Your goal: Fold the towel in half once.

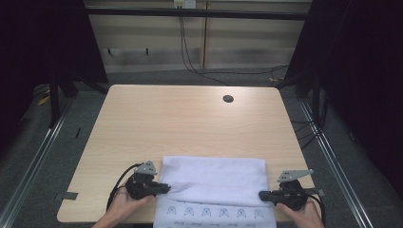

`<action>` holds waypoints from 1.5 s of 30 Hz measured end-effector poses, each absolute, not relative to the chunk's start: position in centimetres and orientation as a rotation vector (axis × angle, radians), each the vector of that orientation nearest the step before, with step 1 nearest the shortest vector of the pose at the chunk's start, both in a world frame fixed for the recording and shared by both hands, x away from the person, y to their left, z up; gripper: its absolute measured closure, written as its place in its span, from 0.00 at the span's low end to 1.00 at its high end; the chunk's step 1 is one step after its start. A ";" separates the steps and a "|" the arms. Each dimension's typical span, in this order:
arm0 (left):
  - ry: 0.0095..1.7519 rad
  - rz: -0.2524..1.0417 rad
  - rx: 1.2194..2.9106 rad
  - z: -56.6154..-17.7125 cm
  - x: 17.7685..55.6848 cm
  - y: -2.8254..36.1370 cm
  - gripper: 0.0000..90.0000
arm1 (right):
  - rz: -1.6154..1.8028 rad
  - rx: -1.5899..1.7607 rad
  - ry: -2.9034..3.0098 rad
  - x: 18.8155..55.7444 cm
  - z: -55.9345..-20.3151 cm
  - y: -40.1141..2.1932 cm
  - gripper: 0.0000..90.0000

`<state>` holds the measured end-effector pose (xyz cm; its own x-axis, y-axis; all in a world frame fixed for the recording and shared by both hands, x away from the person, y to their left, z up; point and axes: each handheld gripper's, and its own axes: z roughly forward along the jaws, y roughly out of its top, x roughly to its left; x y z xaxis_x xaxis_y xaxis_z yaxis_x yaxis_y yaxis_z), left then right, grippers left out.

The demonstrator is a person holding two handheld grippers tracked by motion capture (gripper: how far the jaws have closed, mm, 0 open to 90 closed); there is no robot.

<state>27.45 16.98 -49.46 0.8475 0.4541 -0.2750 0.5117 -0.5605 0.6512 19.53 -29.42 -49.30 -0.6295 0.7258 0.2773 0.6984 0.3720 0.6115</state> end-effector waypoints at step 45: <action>1.074 0.248 2.090 -50.3 47.7 17.0 0.98 | 0.716 1.465 2.181 42.5 -49.4 -22.7 0.97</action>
<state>47.66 17.04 -50.28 0.6273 0.7621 -0.1601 0.6145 -0.3582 0.7029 42.51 -22.70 -49.44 -0.3600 0.9313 -0.0547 0.7178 0.3140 0.6214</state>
